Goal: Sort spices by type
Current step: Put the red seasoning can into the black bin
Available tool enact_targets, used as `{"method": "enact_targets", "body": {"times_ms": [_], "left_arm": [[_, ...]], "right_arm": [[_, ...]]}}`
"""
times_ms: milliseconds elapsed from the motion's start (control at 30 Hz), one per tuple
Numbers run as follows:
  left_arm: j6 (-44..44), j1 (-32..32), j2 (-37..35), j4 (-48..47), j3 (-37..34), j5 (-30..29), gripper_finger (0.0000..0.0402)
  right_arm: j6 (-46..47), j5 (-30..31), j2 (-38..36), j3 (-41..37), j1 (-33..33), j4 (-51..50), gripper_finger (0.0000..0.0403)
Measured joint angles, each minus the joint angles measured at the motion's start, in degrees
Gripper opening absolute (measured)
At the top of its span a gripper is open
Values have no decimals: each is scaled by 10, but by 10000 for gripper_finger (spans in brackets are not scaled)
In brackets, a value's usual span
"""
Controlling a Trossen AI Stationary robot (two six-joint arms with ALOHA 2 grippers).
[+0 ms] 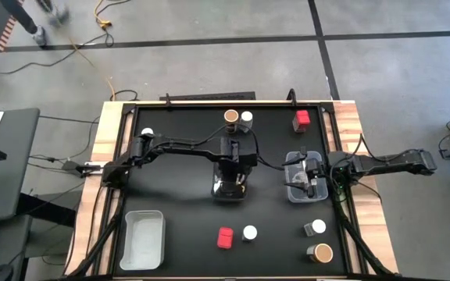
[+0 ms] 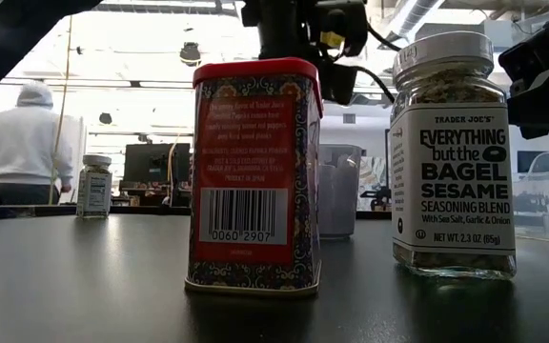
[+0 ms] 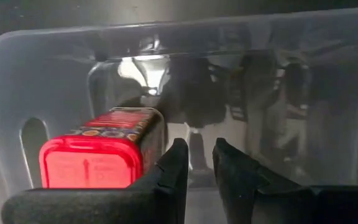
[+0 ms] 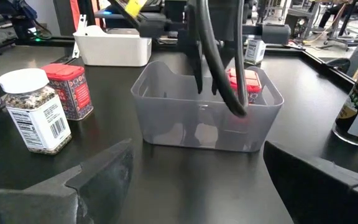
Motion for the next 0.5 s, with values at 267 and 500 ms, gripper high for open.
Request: {"method": "enact_targets", "body": {"times_ms": [267,500], "left_arm": [[0,1,-1,11,0,-28,66],[-1,1,-1,15,0,-63,66]], "right_arm": [[0,0,0,0,0,0,384],[0,0,0,0,0,0,384]]}}
